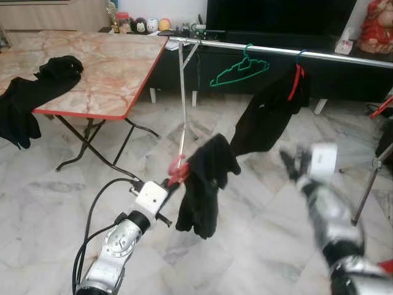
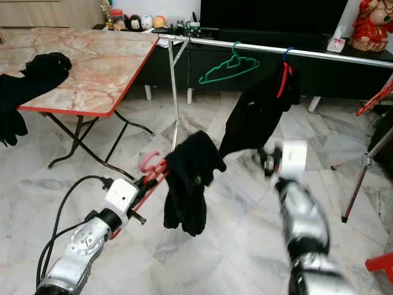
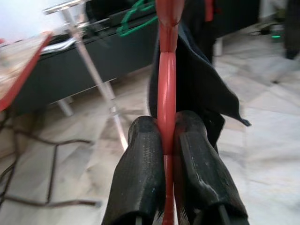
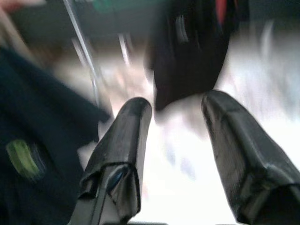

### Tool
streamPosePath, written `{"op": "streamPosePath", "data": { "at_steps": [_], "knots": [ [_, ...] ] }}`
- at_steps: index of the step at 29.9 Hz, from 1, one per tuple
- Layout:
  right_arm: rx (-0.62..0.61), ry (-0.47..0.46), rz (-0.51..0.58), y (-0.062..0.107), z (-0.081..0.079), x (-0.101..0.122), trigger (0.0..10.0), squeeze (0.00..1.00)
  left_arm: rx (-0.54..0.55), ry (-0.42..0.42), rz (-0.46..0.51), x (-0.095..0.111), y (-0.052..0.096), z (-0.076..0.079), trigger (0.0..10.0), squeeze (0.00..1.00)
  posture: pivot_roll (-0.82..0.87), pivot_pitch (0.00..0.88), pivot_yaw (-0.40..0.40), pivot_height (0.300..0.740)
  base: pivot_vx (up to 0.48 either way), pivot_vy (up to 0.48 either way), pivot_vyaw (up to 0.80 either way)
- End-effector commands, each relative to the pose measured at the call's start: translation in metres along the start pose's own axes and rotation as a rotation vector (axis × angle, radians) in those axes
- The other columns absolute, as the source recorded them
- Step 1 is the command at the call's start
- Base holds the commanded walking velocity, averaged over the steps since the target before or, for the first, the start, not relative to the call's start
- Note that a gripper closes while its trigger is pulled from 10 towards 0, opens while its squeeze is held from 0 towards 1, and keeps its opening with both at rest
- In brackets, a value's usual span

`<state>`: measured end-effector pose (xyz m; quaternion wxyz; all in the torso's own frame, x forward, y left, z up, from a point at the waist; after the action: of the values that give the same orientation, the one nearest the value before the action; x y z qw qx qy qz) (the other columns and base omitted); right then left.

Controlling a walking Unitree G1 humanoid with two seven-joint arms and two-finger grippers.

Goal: Hang hanger

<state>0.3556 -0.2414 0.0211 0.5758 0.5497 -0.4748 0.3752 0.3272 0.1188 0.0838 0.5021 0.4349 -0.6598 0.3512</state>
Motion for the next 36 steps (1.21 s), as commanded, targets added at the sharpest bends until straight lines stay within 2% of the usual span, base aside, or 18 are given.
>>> {"op": "streamPosePath", "data": {
  "at_steps": [1, 4, 8, 12, 13, 26, 27, 32, 33, 36],
  "knots": [
    [-0.085, -0.034, -0.003, 0.002, 0.010, -0.003, 10.0, 0.00, 0.062, -0.006, 0.037, 0.005, 0.002, -0.008, 10.0, 0.00, -0.16, 0.000, 0.017, 0.732, 0.000, 0.000, 0.00],
    [-0.094, -0.033, -0.036, 0.005, 0.003, -0.017, 10.0, 0.00, 0.083, -0.003, 0.043, 0.004, 0.003, -0.009, 10.0, 0.00, -0.15, 0.000, 0.022, 0.732, 0.000, 0.000, 0.00],
    [-0.110, -0.018, -0.035, 0.008, -0.003, -0.023, 10.0, 0.00, 0.106, 0.006, 0.050, 0.004, 0.004, -0.007, 10.0, 0.00, -0.14, 0.000, 0.031, 0.732, 0.000, 0.000, 0.00],
    [-0.124, -0.016, -0.034, 0.009, -0.002, -0.024, 10.0, 0.00, 0.106, 0.007, 0.049, 0.004, 0.005, -0.005, 10.0, 0.00, -0.14, 0.000, 0.034, 0.732, 0.000, 0.000, 0.00],
    [-0.125, -0.026, -0.028, 0.009, -0.002, -0.025, 10.0, 1.00, 0.102, 0.011, 0.050, 0.004, 0.005, -0.003, 10.0, 0.00, -0.14, 0.000, 0.038, 0.732, 0.000, 0.000, 0.00],
    [-0.110, 0.005, -0.012, 0.009, -0.004, -0.022, 10.0, 1.00, 0.081, 0.015, 0.059, 0.007, 0.004, -0.002, 10.0, 0.00, -0.14, 0.000, 0.045, 0.732, 0.000, 0.000, 0.00],
    [-0.106, 0.009, -0.015, 0.008, -0.005, -0.022, 10.0, 0.00, 0.081, 0.015, 0.060, 0.007, 0.003, -0.001, 10.0, 0.00, -0.14, 0.000, 0.045, 0.732, 0.000, 0.000, 0.00],
    [-0.099, 0.014, -0.018, 0.008, -0.007, -0.022, 10.0, 0.00, 0.079, 0.015, 0.062, 0.008, 0.003, -0.001, 10.0, 0.00, -0.14, 0.000, 0.045, 0.732, 0.000, 0.000, 0.00],
    [-0.067, 0.017, -0.003, 0.006, -0.012, -0.018, 0.0, 0.00, 0.068, 0.013, 0.064, 0.009, 0.002, 0.000, 10.0, 0.00, -0.14, 0.000, 0.044, 0.732, 0.000, 0.000, 0.00],
    [-0.010, 0.039, 0.031, 0.003, -0.021, -0.008, 0.0, 0.00, 0.041, 0.010, 0.068, 0.010, 0.001, 0.003, 10.0, 0.00, -0.14, 0.000, 0.044, 0.732, 0.000, 0.000, 0.00]
  ]
}}
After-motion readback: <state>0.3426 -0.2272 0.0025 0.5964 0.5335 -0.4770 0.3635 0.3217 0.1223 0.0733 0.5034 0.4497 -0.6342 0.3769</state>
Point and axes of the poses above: a point about 5 cm out from each wrist's last joint towards the gripper, its own y axis pointing back from the gripper into the wrist, its own x axis along the axis of the wrist's last joint, z = x × y, the point moved 5 cm from there along -y, pointing out of the wrist towards the gripper, and after that the axes turned 3 degrees about y, right-handed, at the moved point
